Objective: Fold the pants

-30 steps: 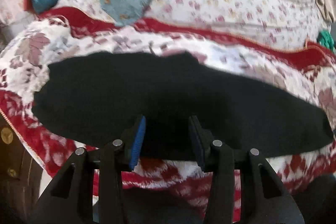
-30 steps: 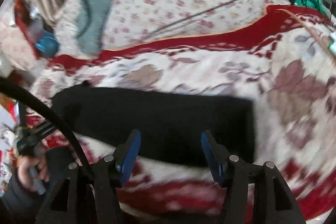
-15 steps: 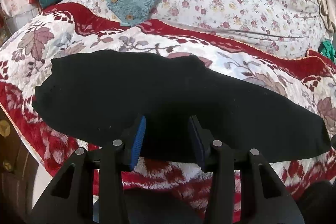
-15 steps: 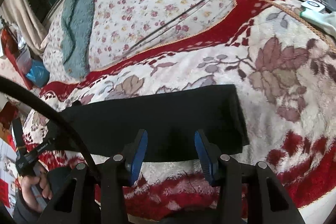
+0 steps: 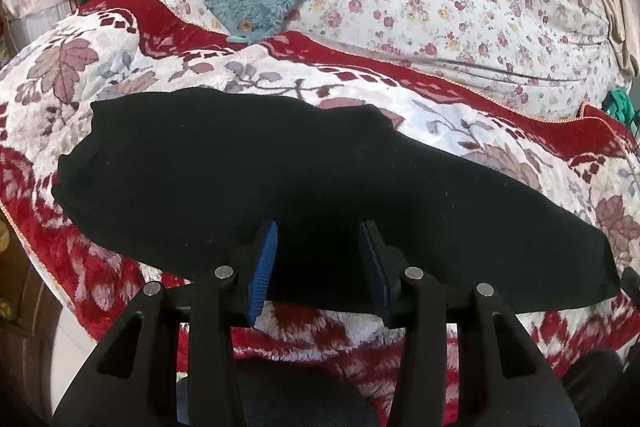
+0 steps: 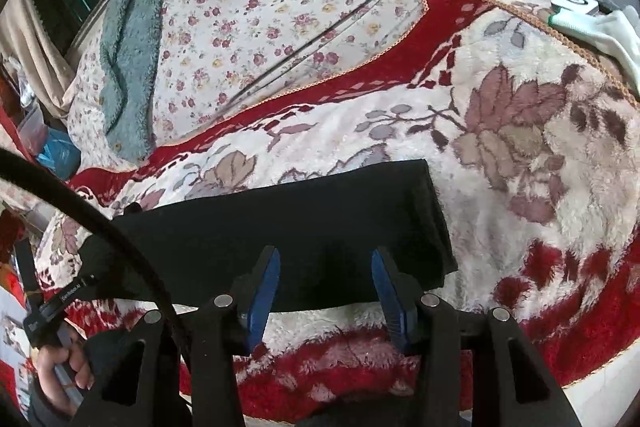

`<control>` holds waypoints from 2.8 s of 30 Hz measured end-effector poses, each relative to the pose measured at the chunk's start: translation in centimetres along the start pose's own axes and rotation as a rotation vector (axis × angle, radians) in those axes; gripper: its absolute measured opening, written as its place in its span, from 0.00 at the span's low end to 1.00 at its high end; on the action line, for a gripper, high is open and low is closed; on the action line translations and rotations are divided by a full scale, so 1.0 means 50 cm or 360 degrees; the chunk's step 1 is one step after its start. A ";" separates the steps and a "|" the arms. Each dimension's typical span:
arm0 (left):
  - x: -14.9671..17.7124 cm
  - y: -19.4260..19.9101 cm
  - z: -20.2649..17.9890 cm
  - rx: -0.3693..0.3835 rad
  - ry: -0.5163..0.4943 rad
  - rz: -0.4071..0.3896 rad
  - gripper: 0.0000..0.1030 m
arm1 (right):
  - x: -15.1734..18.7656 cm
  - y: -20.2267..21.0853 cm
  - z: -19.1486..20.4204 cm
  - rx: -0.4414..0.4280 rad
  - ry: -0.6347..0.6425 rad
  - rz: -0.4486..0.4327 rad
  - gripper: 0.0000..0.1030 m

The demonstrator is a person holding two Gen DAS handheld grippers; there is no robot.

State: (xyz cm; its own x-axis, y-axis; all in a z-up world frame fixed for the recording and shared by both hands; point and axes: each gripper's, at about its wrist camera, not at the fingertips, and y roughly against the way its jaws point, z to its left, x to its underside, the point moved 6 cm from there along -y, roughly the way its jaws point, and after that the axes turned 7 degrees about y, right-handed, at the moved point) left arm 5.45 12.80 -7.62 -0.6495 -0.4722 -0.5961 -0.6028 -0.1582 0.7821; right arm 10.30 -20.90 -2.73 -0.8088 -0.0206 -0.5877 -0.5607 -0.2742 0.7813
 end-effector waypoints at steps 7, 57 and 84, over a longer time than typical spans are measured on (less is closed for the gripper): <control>-0.006 -0.005 -0.001 -0.0018 -0.0019 0.0009 0.40 | -0.003 0.029 -0.013 0.0032 0.0033 -0.0056 0.45; 0.016 0.088 -0.295 0.0988 -0.0170 0.0137 0.49 | 0.013 0.053 0.022 0.0385 0.0318 -0.0118 0.46; 0.020 0.016 -0.260 0.1101 0.0157 0.0435 0.49 | 0.005 0.070 -0.279 -0.0073 -0.0740 -0.0445 0.76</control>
State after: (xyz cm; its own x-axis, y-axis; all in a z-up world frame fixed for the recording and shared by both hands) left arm 10.36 0.91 -5.24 -0.7929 -0.4971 -0.3523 -0.6008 0.5419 0.5877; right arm 10.63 -35.29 -3.10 -0.6291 0.4839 -0.6084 -0.7656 -0.2501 0.5927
